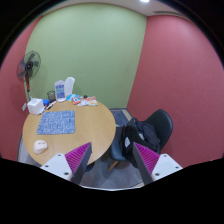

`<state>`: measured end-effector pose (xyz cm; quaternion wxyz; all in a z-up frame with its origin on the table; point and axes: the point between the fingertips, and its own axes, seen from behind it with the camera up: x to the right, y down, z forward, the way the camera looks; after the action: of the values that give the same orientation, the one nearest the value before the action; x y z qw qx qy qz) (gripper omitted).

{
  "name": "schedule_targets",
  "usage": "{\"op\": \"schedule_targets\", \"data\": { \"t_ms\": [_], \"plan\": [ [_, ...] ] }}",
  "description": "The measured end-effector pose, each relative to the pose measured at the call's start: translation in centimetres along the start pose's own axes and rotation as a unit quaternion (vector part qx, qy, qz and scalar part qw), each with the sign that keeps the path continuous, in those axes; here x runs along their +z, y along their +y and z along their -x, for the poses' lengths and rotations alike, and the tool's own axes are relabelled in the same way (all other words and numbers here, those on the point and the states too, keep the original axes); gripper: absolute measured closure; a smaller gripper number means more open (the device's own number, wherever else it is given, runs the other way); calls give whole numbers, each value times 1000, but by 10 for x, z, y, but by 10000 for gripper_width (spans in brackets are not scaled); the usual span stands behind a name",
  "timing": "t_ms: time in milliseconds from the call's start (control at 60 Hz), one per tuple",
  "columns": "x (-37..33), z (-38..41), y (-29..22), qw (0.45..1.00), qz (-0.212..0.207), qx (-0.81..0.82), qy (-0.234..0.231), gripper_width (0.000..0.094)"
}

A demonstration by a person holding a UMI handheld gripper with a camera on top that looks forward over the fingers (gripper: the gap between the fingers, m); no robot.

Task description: Arrange mouse

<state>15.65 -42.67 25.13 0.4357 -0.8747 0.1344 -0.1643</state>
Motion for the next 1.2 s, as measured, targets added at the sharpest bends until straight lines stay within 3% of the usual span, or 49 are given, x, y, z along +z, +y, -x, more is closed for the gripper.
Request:
{"op": "schedule_targets", "data": {
  "t_ms": [217, 317, 400, 617, 867, 1200],
  "plan": [
    [7, 15, 33, 999, 40, -8, -7, 97],
    [16, 49, 80, 999, 52, -9, -14, 97],
    [13, 79, 95, 996, 75, -13, -38, 95],
    [11, 223, 150, 990, 66, -6, -123, 97],
    [54, 376, 149, 981, 33, -11, -193, 97],
    [131, 446, 129, 983, 34, -10, -182, 98]
  ]
}}
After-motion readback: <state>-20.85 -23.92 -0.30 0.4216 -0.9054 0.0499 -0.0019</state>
